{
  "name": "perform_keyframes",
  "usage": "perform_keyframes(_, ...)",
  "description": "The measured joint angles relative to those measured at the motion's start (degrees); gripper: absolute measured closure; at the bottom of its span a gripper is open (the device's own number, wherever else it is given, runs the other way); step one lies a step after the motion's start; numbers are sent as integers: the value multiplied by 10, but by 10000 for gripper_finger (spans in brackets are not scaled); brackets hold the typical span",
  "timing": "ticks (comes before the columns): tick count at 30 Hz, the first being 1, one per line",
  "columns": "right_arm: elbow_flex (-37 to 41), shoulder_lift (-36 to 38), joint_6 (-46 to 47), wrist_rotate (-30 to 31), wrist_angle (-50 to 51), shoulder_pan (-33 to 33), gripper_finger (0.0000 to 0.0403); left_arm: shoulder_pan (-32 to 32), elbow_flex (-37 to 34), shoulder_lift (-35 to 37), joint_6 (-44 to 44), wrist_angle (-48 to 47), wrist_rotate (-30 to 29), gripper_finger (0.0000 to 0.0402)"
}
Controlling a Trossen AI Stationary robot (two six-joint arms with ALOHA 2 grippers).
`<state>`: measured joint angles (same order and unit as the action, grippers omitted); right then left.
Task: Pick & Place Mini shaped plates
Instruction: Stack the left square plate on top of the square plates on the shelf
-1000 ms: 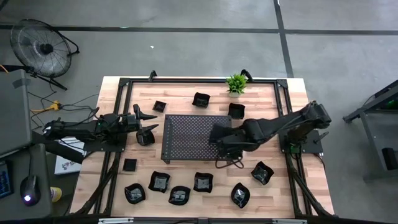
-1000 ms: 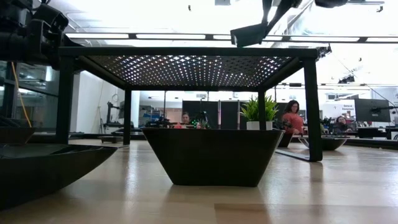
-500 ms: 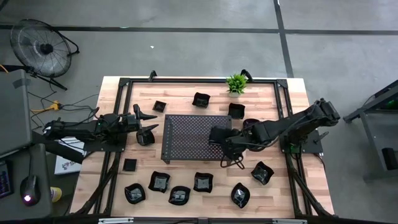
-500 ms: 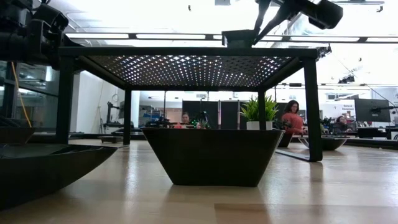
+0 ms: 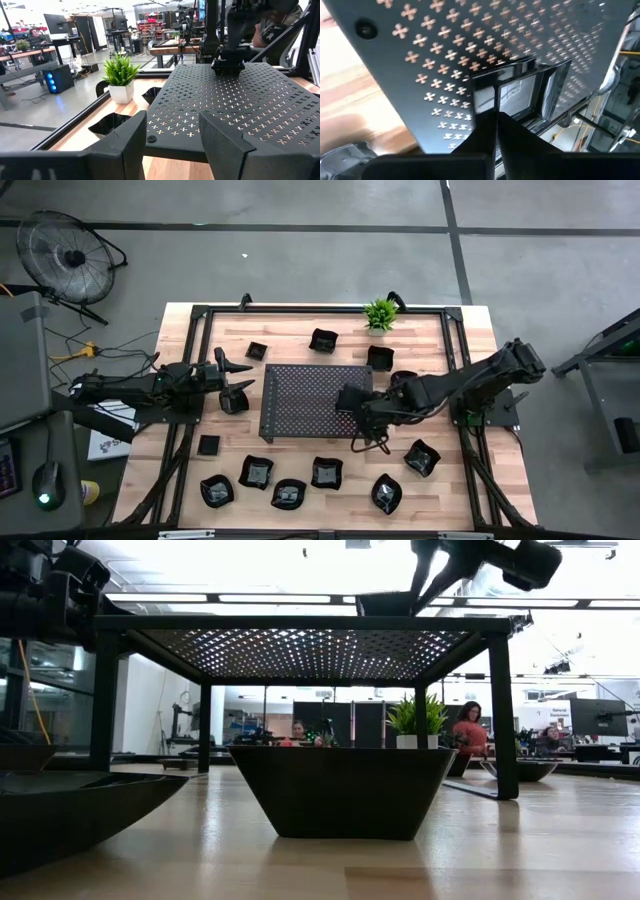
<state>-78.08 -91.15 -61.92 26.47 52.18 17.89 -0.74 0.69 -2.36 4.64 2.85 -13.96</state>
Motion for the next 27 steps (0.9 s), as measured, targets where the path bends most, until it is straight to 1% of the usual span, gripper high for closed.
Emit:
perform_keyframes(6,11,0,1,17,-21,-1,397,0,0,0,0,0,0,225)
perform_keyframes(10,11,0,6,20,-18,-3,395,0,0,0,0,0,0,225)
perform_keyframes(27,11,0,15,-25,-12,-10,391,0,0,0,0,0,0,225)
